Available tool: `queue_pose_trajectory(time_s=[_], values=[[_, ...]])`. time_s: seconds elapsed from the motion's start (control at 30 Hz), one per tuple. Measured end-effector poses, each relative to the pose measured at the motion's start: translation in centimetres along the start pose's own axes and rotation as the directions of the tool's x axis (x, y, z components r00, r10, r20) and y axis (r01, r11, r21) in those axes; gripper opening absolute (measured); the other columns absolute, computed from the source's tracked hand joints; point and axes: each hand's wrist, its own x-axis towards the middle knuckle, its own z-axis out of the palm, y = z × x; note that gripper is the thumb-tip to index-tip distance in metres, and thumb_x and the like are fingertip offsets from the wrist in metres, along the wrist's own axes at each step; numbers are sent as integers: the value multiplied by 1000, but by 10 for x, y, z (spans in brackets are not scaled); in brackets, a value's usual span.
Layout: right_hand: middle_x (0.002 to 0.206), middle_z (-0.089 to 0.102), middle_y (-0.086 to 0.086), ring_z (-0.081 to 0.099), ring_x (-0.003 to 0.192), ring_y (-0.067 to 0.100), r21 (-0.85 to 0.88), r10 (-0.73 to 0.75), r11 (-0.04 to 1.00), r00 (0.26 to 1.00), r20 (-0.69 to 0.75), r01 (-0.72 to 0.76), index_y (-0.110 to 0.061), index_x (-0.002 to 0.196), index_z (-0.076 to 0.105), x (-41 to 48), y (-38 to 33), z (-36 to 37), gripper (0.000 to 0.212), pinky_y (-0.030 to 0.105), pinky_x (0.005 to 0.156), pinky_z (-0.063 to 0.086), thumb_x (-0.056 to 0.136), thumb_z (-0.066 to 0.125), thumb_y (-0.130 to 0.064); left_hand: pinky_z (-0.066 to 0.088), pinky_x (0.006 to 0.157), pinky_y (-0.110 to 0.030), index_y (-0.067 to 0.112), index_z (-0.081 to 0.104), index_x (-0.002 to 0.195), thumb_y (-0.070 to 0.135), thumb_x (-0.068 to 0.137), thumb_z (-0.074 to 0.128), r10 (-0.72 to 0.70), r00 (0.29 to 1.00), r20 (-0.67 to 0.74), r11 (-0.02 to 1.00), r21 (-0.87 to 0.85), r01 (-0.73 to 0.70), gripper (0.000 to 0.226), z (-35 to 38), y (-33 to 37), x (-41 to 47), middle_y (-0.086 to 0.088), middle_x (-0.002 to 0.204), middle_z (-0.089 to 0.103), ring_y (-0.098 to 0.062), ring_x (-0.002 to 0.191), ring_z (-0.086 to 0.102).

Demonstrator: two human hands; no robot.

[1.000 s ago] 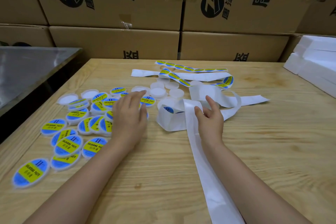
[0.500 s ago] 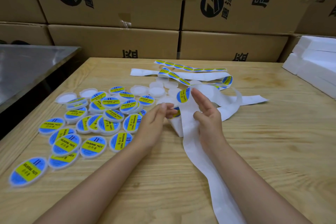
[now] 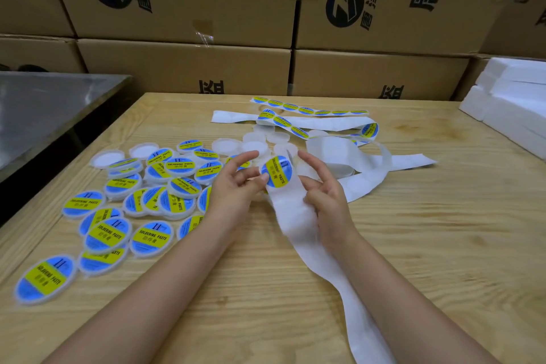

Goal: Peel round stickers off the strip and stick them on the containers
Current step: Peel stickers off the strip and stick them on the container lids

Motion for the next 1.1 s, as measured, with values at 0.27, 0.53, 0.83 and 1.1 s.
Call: queue_pose_trajectory(time_s=[0.27,0.53,0.83,1.1], values=[[72,72,7,63,67,17,-274,-28,961,980,-197,-27,-31,91,68,3,4,0,16,42,71,50,93,57,-19,40,70,-10,28,64,101,-3,78,65,296,929,221,739,563,-369,39,2,-1,-10,13,82,59,-1,64,48],[57,68,1,59,56,6,-300,-77,954,971,-228,5,-34,80,68,2,5,1,23,21,64,48,91,59,-16,40,81,-34,14,71,93,26,74,70,552,789,272,409,736,-539,22,6,-6,-12,-1,95,61,-20,89,58],[56,65,1,55,55,12,-406,-127,914,953,-275,5,-33,77,64,3,7,5,23,33,63,48,90,60,-15,30,77,-21,10,70,91,13,73,68,598,749,285,377,725,-577,19,8,-6,-15,4,86,70,-4,86,47],[71,70,-3,67,71,14,-398,-109,916,931,-349,-42,-30,74,62,5,8,6,18,37,75,54,88,63,-20,34,93,-33,11,67,83,12,75,66,583,745,323,377,705,-601,8,7,-8,-17,10,86,70,-4,85,56]])
